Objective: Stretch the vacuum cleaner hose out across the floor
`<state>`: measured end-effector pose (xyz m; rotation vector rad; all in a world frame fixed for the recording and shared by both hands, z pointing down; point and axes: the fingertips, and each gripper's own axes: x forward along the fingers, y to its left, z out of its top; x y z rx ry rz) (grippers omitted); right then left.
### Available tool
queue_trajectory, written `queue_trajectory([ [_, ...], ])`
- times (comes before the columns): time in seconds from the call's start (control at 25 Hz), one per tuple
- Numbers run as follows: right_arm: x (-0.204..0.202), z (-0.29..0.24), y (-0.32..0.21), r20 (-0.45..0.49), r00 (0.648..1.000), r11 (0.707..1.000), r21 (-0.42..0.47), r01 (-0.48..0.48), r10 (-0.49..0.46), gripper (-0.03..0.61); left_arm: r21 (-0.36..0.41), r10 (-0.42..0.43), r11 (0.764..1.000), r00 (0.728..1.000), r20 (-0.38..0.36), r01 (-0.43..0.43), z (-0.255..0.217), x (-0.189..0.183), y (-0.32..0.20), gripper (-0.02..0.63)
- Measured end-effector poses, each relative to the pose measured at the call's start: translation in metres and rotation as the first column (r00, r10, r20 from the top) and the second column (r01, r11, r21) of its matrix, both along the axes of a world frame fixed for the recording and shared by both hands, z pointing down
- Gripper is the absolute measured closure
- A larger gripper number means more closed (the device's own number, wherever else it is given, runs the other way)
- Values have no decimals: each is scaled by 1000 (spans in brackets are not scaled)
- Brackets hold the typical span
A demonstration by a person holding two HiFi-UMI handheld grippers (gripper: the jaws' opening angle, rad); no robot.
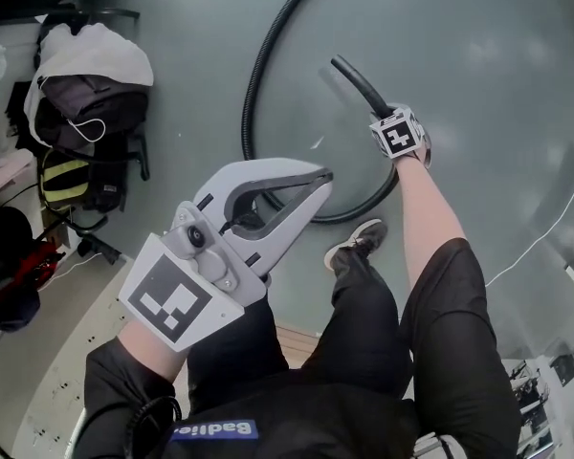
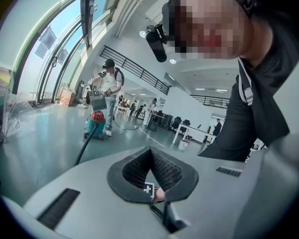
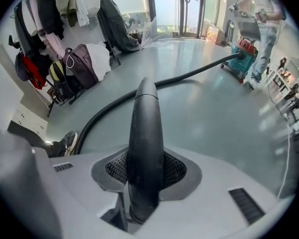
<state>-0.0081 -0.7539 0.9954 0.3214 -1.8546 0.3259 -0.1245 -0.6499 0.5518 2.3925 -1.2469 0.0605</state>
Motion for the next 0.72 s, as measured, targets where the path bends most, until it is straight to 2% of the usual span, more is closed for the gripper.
queue_trajectory([
  [0.16,12,-86,22,13,998,999,-9,-54,54,443,12,20,1000,1000,5,-20,-80,13,17,615],
  [0.36,12,-174,30,15,998,998,29,-61,60,443,41,49,998,999,18,-50,-164,14,25,615],
  [0.56,0,-255,41,57,987,987,51,-155,152,443,105,100,989,995,28,-103,-236,-1,40,615],
  [0.72,5,-323,82,55,966,967,36,-254,252,443,128,150,980,989,17,-151,-290,-15,63,615],
])
